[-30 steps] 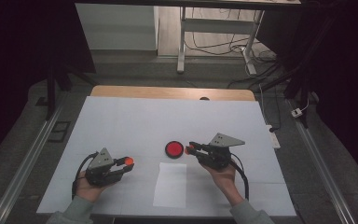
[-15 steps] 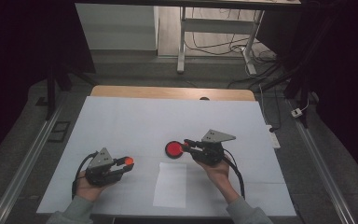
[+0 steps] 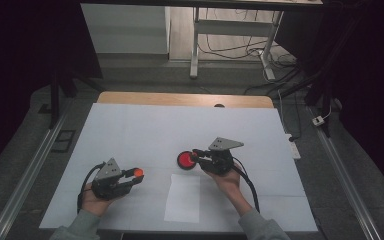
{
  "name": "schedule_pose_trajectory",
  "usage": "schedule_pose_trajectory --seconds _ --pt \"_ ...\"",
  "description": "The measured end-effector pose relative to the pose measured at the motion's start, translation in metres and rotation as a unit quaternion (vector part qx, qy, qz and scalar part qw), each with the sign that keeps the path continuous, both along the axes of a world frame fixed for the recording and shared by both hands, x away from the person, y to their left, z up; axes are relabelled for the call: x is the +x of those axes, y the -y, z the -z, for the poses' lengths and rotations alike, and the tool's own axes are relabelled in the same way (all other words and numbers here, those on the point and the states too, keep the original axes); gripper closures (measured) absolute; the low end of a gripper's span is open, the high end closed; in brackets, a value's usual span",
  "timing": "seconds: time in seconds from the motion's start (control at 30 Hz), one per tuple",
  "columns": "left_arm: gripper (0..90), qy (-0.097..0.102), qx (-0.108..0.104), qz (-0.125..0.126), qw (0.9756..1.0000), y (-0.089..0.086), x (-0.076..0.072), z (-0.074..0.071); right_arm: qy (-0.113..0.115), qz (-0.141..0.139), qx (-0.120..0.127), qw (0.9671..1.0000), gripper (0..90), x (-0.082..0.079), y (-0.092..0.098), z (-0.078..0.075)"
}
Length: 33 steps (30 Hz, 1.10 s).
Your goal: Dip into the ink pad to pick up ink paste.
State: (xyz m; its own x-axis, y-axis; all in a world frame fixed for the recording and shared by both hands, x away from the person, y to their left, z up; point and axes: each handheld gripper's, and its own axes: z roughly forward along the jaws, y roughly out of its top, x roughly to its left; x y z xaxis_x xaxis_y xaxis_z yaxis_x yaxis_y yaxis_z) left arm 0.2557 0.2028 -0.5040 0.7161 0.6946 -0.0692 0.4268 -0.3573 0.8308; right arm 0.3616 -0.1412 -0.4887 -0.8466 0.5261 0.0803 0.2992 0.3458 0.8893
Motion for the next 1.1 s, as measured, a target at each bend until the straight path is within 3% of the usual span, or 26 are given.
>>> schedule_pose_trajectory --seconds 1.1 --pt "65.2 -0.001 0.005 0.0 1.0 0.0 0.0 0.001 -0.01 0.007 -0.057 0.9983 72.4 0.026 -0.027 0.025"
